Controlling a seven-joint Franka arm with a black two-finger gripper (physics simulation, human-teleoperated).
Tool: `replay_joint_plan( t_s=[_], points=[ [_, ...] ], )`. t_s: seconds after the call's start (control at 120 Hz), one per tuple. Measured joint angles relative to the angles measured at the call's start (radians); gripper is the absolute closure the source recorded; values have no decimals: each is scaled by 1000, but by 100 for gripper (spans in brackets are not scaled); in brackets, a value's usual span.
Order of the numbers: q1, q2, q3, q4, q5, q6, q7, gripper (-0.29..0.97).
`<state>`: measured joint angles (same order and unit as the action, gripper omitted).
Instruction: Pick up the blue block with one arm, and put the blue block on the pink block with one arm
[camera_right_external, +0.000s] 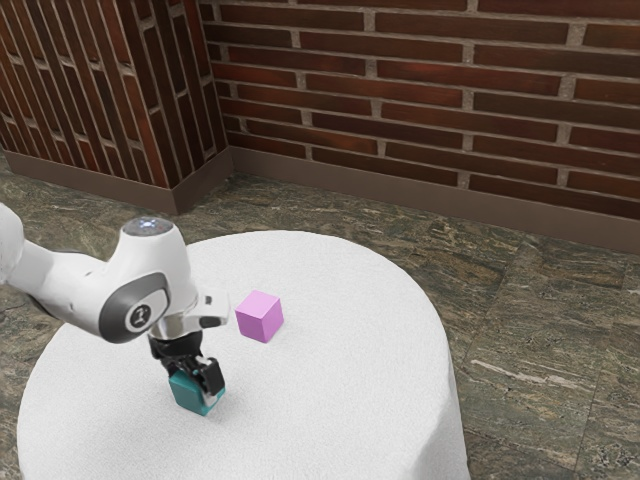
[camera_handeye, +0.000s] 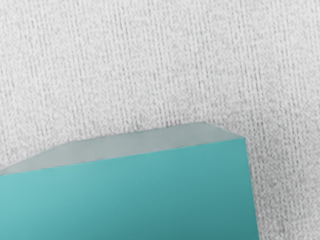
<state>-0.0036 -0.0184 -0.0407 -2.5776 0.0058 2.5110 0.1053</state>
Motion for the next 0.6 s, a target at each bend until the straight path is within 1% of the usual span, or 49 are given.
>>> replay_joint_plan(
  t_s=[0.217,0.417,0.6],
  points=[
    [-3,26,1,30,1,10,0,0],
    [-4,42,3,37,-14,13,-2,0],
    [6,39,4,37,-14,15,-3,19]
  ],
)
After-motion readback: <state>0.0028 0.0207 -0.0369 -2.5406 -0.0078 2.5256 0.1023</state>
